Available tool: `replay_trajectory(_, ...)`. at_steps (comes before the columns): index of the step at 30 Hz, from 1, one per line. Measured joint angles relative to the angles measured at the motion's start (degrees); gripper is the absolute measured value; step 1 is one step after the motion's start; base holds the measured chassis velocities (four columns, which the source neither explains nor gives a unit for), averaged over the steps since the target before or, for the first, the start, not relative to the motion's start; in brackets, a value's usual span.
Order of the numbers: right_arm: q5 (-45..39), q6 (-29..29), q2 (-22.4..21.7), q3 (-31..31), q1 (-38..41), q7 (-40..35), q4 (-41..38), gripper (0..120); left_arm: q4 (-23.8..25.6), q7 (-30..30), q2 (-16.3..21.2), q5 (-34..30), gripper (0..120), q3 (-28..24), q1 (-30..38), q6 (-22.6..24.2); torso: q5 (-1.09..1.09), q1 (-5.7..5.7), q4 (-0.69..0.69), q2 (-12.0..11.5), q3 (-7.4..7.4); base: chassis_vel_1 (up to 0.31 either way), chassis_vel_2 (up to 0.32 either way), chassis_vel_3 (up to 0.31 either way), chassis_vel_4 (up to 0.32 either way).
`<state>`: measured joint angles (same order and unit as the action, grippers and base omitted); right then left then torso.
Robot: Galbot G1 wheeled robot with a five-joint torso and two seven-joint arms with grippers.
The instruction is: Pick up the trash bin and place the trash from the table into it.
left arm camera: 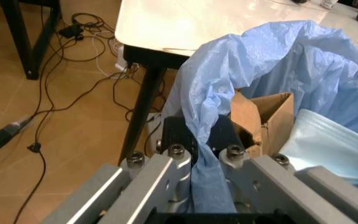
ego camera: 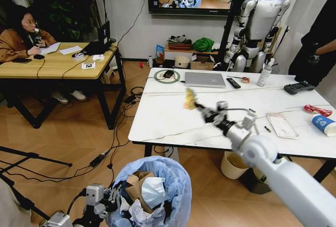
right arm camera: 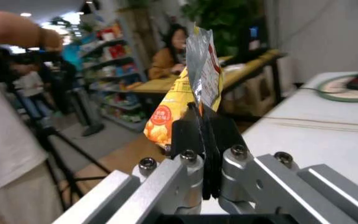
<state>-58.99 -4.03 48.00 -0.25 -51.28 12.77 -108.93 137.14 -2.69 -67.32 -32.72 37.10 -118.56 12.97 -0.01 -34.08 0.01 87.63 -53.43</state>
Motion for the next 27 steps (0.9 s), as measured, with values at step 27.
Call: replay_trajectory(27,12.76,12.64,-13.49,-1.49,-16.08,31.64,-0.4,0,1.0,0.2,0.03,-1.39,0,2.22,-0.17,0.15,0.01,0.0,-0.02,-0.01,0.0,0.0,0.0,0.0,0.0)
